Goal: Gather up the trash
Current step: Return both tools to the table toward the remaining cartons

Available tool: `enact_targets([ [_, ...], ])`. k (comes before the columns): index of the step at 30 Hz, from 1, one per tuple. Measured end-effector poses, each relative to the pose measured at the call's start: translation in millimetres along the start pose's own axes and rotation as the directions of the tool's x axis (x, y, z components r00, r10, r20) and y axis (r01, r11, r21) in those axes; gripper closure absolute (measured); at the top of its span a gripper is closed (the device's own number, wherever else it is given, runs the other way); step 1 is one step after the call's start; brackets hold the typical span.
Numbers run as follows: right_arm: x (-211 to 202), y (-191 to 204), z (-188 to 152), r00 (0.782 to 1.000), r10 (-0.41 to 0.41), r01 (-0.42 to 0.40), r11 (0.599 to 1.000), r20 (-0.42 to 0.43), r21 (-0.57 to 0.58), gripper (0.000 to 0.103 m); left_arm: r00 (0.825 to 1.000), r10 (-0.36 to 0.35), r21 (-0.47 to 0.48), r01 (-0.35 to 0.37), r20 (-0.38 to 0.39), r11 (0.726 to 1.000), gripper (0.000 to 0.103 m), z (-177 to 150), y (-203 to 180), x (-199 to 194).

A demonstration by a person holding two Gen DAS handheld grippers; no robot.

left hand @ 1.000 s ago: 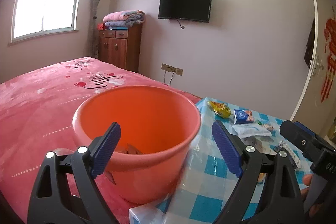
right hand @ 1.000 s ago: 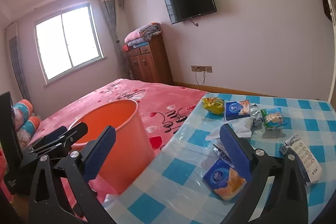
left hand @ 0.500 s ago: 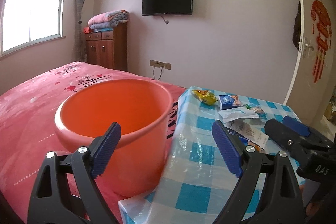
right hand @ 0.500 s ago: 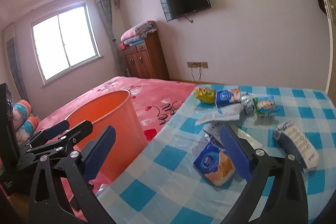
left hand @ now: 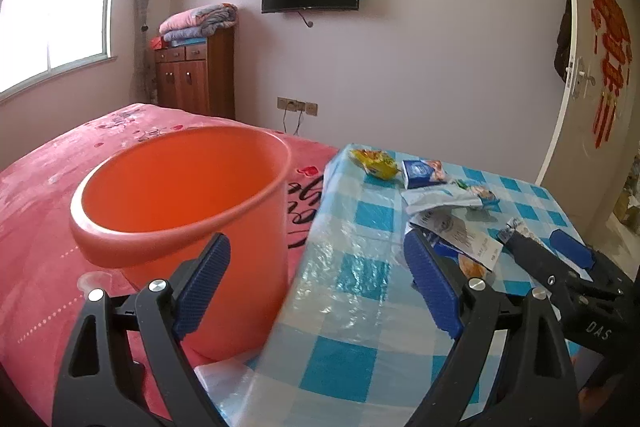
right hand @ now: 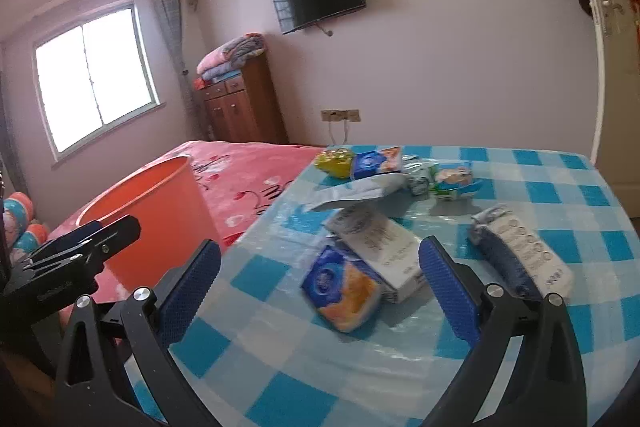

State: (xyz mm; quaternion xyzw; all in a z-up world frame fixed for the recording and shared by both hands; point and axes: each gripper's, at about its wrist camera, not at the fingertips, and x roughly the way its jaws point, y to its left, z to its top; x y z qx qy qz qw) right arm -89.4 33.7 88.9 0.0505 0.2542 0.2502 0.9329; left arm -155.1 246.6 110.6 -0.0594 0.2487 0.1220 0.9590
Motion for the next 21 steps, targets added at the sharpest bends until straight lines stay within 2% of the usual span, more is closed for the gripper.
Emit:
enact_targets([
  [12,1,-34,-7,0.998,-0.058,0.059,0.998,-0.026,0.028,0.005,0.996,-0.043,0.043,0.046,-0.083,0.998,0.014,-6,-34,15],
  [21,10,-81,-13,0.992,-0.066,0.083,0.983,-0.107,0.164,0.005,0.983,-0.085,0.057,0.095,-0.162,0.994,0.014,-15,-59,33],
])
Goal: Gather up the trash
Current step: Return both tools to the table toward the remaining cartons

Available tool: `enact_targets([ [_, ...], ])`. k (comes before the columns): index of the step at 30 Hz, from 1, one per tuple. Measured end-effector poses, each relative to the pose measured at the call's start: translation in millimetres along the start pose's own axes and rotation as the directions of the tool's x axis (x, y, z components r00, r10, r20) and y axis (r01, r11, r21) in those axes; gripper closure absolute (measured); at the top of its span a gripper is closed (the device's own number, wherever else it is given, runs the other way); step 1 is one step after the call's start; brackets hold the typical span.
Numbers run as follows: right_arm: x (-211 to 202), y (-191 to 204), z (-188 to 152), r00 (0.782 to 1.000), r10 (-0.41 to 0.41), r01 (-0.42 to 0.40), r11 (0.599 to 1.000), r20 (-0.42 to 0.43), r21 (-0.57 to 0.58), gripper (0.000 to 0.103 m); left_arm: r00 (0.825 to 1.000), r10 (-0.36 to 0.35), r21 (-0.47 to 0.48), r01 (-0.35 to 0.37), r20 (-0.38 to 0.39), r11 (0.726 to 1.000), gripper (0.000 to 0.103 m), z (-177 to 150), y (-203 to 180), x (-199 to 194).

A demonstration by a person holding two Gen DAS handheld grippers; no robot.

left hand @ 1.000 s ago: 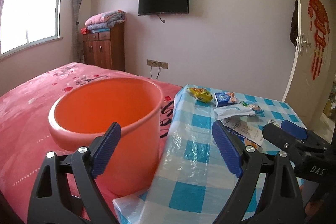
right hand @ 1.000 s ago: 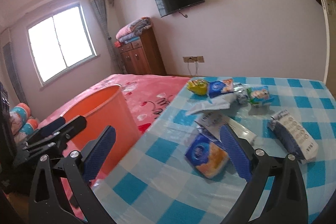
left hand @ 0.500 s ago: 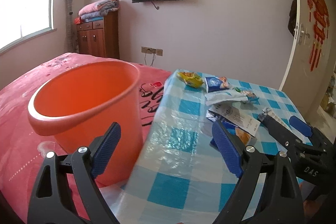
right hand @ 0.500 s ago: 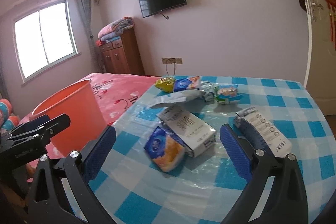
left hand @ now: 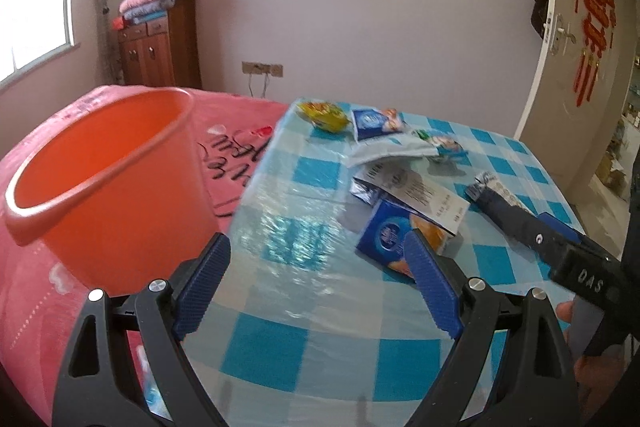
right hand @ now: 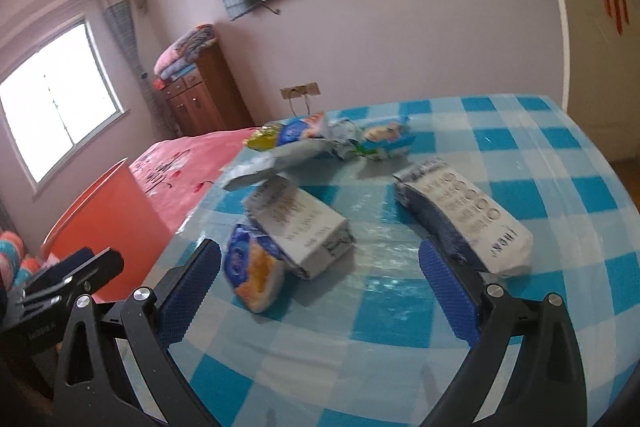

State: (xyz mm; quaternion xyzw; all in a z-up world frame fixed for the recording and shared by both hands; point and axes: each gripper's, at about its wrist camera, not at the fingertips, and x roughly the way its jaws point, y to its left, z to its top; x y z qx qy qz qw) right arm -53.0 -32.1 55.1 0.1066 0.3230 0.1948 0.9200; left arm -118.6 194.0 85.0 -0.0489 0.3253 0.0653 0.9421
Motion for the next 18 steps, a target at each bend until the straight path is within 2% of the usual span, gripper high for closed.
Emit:
enact_targets([
  [9,-3,-43,6,0.996,-0.087,0.086,0.995,0.010,0.060,0.005,0.994,-0.071,-0.018,0.070,-0.082,0.997,0.014,-3,-28,23],
  [13,1,-61,8,0.993,-0.121,0.121,0.990,-0.003,0.071,0.005,0.986,-0.115,-0.064,0.108,-0.120,0.992,0.014,-3,-35,34],
  [18,8,-84,9,0.988,-0.153,0.156,0.983,-0.033,0.098,0.005,0.970,-0.178,-0.169,0.150,-0.166,0.974,0.014,-2,-38,55],
])
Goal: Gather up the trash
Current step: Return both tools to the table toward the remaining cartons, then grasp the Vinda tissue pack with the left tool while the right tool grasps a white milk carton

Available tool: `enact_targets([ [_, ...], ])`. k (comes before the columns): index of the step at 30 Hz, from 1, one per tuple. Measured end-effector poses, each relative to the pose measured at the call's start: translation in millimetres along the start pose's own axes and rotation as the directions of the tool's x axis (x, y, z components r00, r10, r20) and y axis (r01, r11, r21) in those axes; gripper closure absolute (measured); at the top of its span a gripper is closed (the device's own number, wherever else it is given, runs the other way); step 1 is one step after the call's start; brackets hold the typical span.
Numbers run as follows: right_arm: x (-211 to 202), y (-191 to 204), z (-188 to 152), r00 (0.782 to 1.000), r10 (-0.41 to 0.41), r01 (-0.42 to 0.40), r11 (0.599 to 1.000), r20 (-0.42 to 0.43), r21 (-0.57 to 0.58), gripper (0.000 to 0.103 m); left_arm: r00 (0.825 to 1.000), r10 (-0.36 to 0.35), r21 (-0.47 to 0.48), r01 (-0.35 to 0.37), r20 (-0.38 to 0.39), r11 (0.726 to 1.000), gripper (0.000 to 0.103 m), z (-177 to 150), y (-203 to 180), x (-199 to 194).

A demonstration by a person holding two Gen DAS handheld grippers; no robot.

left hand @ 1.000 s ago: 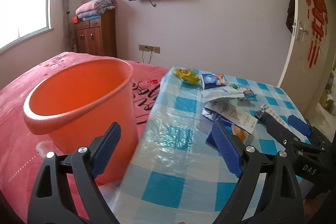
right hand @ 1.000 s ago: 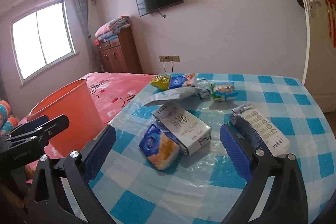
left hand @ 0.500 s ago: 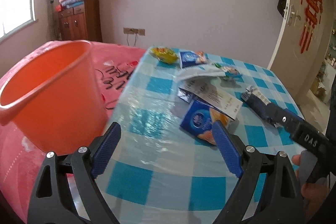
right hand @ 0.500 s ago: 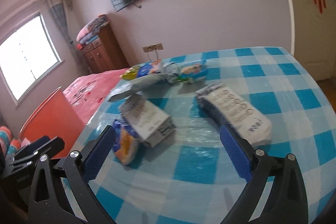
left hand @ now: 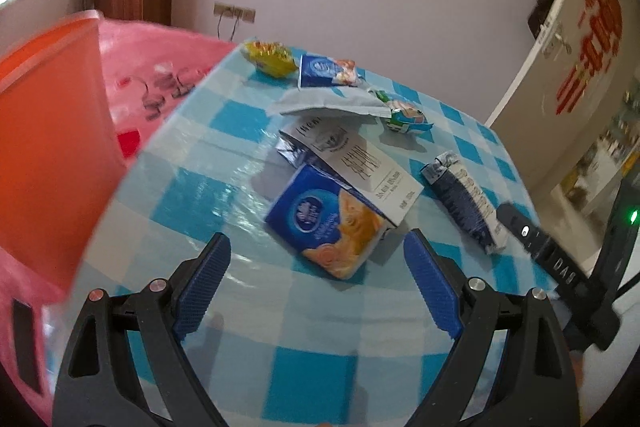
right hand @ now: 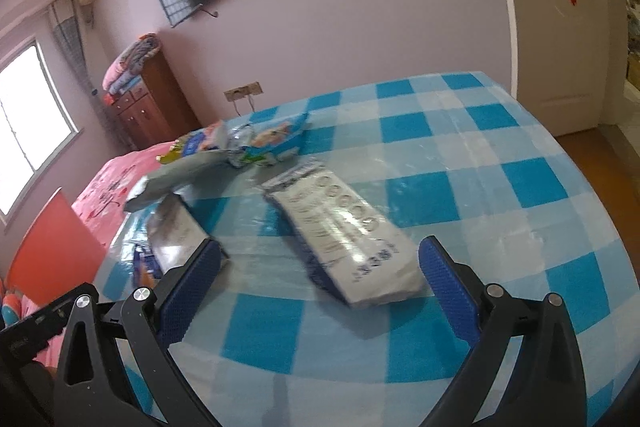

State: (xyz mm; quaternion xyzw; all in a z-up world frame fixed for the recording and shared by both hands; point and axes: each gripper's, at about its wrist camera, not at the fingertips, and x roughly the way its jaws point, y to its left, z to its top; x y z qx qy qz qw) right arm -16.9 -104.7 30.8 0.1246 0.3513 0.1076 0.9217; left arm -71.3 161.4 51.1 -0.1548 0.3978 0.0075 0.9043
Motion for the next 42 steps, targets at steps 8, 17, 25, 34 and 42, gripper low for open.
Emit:
enact_targets([
  [8,11,-15,3,1.000,-0.006,0.006,1.000,-0.026,-0.009,0.005,0.995,-0.083,-0.201,0.071,-0.053,0.977,0.016,8,8,31],
  [17,19,-17,5,0.998,0.026,-0.028,0.999,-0.059,-0.028,0.005,0.991,-0.090,-0.318,0.056,-0.095,0.946,0.023,13,14,52],
  [25,22,-24,8,0.995,0.068,-0.068,0.998,-0.072,-0.006,0.005,0.992,-0.063,-0.341,0.024,-0.106,0.940,0.023,18,11,59],
  [34,28,-30,10,0.992,0.086,-0.087,0.996,-0.097,0.002,0.005,0.991,0.038,-0.238,-0.067,-0.126,0.969,0.039,21,0,63],
  [42,42,-29,9,0.980,0.124,-0.124,0.992,-0.158,0.006,0.005,0.990,0.046,-0.215,-0.074,-0.133,0.974,0.053,21,-2,57],
])
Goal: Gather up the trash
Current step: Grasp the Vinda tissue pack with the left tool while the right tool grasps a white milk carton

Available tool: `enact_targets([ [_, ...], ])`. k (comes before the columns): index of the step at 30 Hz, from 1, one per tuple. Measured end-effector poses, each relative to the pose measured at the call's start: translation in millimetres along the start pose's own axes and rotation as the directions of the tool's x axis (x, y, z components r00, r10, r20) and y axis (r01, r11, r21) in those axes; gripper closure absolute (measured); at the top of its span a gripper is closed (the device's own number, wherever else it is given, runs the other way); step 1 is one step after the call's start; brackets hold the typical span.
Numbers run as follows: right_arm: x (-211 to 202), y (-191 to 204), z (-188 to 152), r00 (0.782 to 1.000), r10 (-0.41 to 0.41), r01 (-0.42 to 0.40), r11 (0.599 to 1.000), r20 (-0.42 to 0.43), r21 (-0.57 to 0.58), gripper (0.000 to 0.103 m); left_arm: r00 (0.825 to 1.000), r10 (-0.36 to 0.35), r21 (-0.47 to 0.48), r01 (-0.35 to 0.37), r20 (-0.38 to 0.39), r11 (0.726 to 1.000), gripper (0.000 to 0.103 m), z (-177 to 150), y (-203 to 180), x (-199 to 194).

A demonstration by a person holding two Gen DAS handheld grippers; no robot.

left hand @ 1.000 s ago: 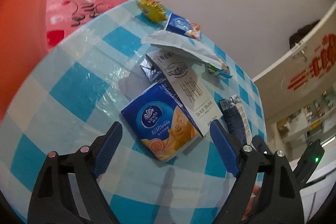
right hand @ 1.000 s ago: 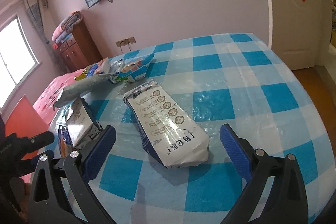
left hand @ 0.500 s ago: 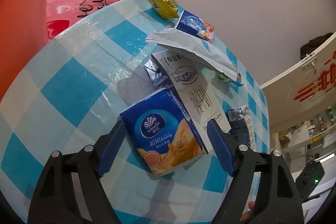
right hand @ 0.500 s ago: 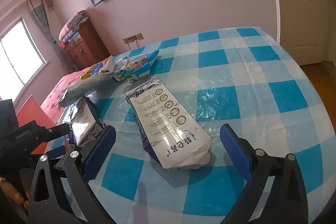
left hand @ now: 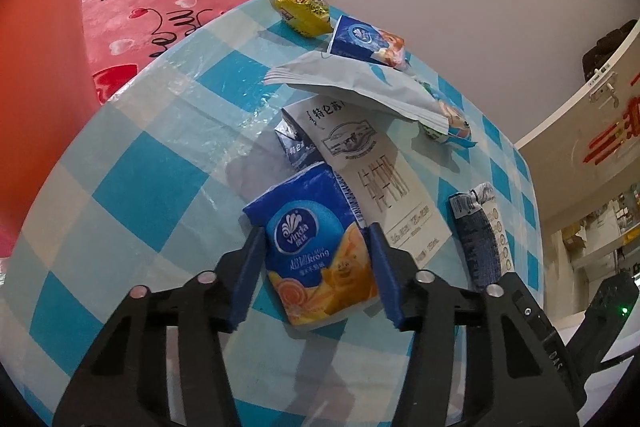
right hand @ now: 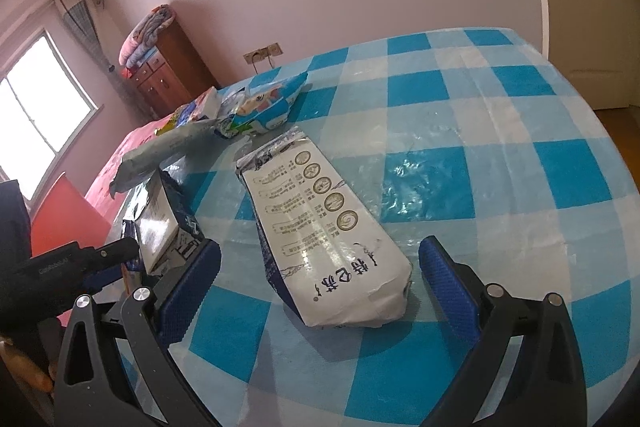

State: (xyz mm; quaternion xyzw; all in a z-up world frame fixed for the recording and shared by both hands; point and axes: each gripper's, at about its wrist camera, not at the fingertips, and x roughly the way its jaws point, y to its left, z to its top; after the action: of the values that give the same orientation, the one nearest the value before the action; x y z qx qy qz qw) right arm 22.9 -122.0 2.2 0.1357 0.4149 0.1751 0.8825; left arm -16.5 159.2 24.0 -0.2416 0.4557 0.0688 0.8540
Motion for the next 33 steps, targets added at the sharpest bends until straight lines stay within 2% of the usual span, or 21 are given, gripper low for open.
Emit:
enact_targets([
  [10,3,8,0,1.000,0.007,-0.008,0.999,-0.017,-0.038,0.007,0.999,-0.039,0.024,0.040,-0.011,0.999,0.062,-1,6,-9],
  [11,4,9,-1,1.000,0.009,-0.010,0.999,-0.022,-0.044,0.009,0.999,-0.031,0.035,0.031,-0.013,0.999,0.062,-1,6,-10],
  [12,5,9,-1,1.000,0.009,-0.010,0.999,-0.027,-0.047,0.019,1.000,-0.020,0.044,0.021,-0.013,0.999,0.062,-2,7,-11],
  [13,6,10,-2,0.999,0.005,-0.007,0.999,-0.032,-0.050,0.024,1.000,-0.012,0.051,0.013,-0.015,0.999,0.062,-2,7,-11],
  [14,6,11,-2,1.000,0.000,-0.002,0.998,-0.030,-0.056,0.025,1.000,-0.001,0.064,0.002,-0.021,0.998,0.062,-2,8,-11],
  [16,6,15,-4,0.999,0.014,-0.017,0.997,-0.040,-0.075,0.025,0.999,0.029,0.108,-0.025,-0.031,0.994,0.061,-3,5,-11],
  [18,7,19,-5,0.998,0.033,-0.038,0.995,-0.054,-0.096,0.025,0.997,0.061,0.155,-0.054,-0.043,0.987,0.052,-4,2,-9],
  [20,7,24,-7,0.998,0.032,-0.038,0.993,-0.056,-0.115,0.025,0.995,0.084,0.201,-0.073,-0.046,0.977,0.049,-7,-2,-7],
  [21,7,25,-7,0.998,0.023,-0.030,0.992,-0.053,-0.120,0.025,0.994,0.098,0.217,-0.087,-0.043,0.972,0.041,-9,-3,-6],
  [23,6,24,-6,0.999,0.004,-0.009,0.993,-0.041,-0.117,0.015,0.991,0.128,0.241,-0.117,-0.031,0.964,0.036,-10,-3,-4],
  [29,9,19,-1,0.999,-0.026,0.024,0.997,-0.028,-0.069,0.012,0.987,0.157,0.257,-0.147,-0.020,0.955,0.035,-10,-1,3],
  [33,13,25,2,0.999,-0.030,0.028,0.996,-0.027,-0.090,0.012,0.983,0.186,0.279,-0.179,-0.001,0.944,0.037,-11,-6,6],
])
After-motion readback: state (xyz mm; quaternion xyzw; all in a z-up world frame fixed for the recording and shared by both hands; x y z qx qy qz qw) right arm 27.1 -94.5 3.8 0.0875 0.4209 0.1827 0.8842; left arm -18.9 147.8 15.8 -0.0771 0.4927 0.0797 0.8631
